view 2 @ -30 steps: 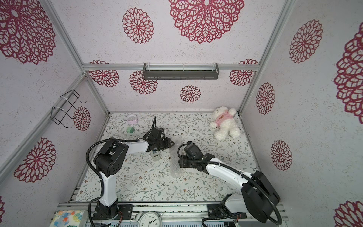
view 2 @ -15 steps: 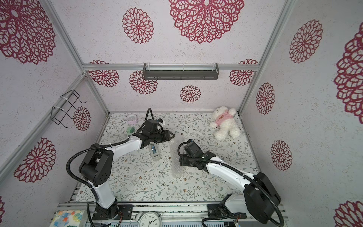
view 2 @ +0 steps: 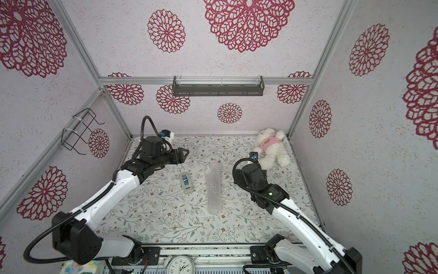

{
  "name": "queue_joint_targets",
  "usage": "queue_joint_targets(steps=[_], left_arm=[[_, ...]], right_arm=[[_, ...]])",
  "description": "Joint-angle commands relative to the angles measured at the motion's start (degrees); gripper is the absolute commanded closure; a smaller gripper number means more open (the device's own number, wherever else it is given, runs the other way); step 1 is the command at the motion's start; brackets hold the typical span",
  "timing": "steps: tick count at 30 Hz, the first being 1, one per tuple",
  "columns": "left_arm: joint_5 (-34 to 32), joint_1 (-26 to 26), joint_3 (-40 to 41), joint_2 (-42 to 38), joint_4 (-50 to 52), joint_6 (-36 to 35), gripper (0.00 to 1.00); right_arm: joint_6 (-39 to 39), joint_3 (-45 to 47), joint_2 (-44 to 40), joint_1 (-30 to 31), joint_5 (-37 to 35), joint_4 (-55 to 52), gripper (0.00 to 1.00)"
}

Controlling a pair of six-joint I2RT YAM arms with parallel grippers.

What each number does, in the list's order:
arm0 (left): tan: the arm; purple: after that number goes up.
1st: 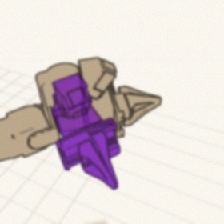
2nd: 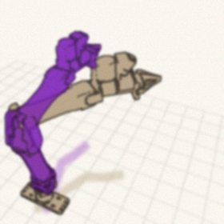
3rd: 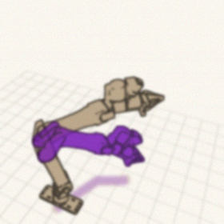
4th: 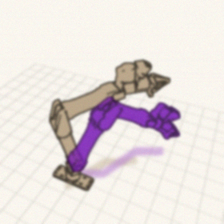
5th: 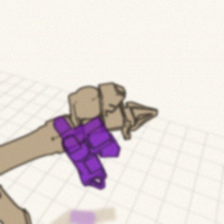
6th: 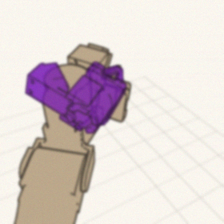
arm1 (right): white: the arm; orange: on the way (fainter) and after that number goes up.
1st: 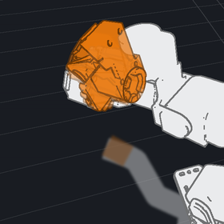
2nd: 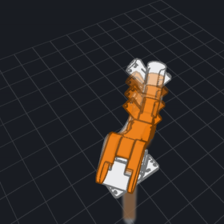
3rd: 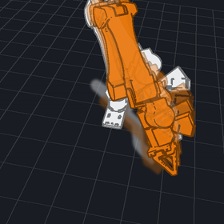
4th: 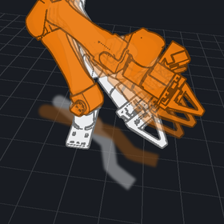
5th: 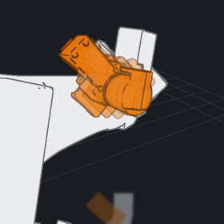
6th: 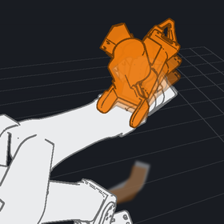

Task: Wrap wine bottles in bubble wrap
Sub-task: Reset both arms

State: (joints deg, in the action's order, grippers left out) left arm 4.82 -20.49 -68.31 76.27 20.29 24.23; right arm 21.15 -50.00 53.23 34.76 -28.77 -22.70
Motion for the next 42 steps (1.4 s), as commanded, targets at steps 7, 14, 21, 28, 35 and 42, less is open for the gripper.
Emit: queue_joint_targets(steps=[7, 14, 21, 28, 35, 42], left_arm=[[-16.8, 15.3, 16.9, -12.0, -1.4, -11.2, 0.03], [-25.9, 20.2, 31.3, -11.4, -15.7, -15.0, 0.03], [-24.4, 22.4, 41.7, -7.3, -38.9, -13.7, 0.03], [-19.4, 24.1, 46.5, -0.9, -59.1, -16.6, 0.03], [-17.1, 24.7, 46.9, 9.4, -71.7, -18.9, 0.03], [-13.9, 27.4, 43.4, 12.4, -68.3, -17.3, 0.03]], right_arm=[[-24.4, 31.1, -11.2, -5.3, -13.8, 48.0, 0.01], [-23.6, 39.6, 1.1, -12.9, -4.8, 62.5, 0.01], [-24.7, 42.1, 17.6, -19.2, 2.5, 84.8, 0.01], [-27.5, 39.3, 31.0, -24.8, 7.8, 96.9, 0.01], [-23.3, 39.1, 34.5, -29.7, 13.7, 98.2, 0.01], [-22.0, 36.9, 35.0, -30.5, 12.5, 94.9, 0.01]])
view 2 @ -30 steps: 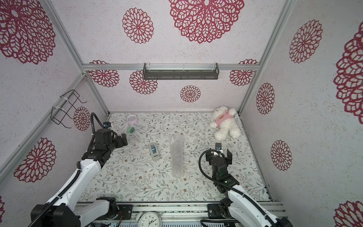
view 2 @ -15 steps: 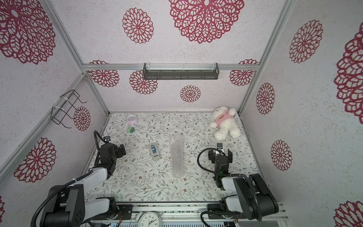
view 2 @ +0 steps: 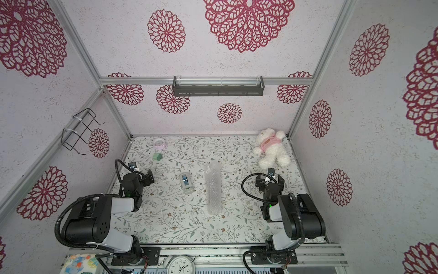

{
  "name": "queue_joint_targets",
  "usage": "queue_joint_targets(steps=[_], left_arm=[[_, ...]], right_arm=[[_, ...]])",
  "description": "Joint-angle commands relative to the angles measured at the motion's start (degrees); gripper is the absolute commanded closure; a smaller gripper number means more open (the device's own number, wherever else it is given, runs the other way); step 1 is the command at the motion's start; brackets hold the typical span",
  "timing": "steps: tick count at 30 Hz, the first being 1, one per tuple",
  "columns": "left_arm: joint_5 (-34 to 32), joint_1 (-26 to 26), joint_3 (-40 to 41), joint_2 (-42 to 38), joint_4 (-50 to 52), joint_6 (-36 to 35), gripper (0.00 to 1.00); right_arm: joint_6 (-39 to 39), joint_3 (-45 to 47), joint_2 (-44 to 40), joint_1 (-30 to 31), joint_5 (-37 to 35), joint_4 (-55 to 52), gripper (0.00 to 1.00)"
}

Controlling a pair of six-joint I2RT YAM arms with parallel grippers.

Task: Wrap wine bottles in bubble wrap
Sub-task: Reset both arms

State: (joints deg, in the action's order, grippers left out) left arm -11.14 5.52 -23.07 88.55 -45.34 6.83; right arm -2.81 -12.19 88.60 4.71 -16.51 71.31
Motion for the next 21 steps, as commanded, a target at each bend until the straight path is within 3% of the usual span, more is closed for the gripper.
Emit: queue_joint_targets(steps=[1, 21], left_arm=[[2.2, 1.6, -1.9, 0.0, -2.2, 0.2, 0.03], [2.4, 1.5, -2.1, -0.5, -1.0, 0.5, 0.03]], right_arm=[[2.0, -1.1, -0.6, -0.4, 0.2, 0.0, 0.01], [2.7, -1.9, -0.6, -1.4, 1.4, -1.5, 0.01]])
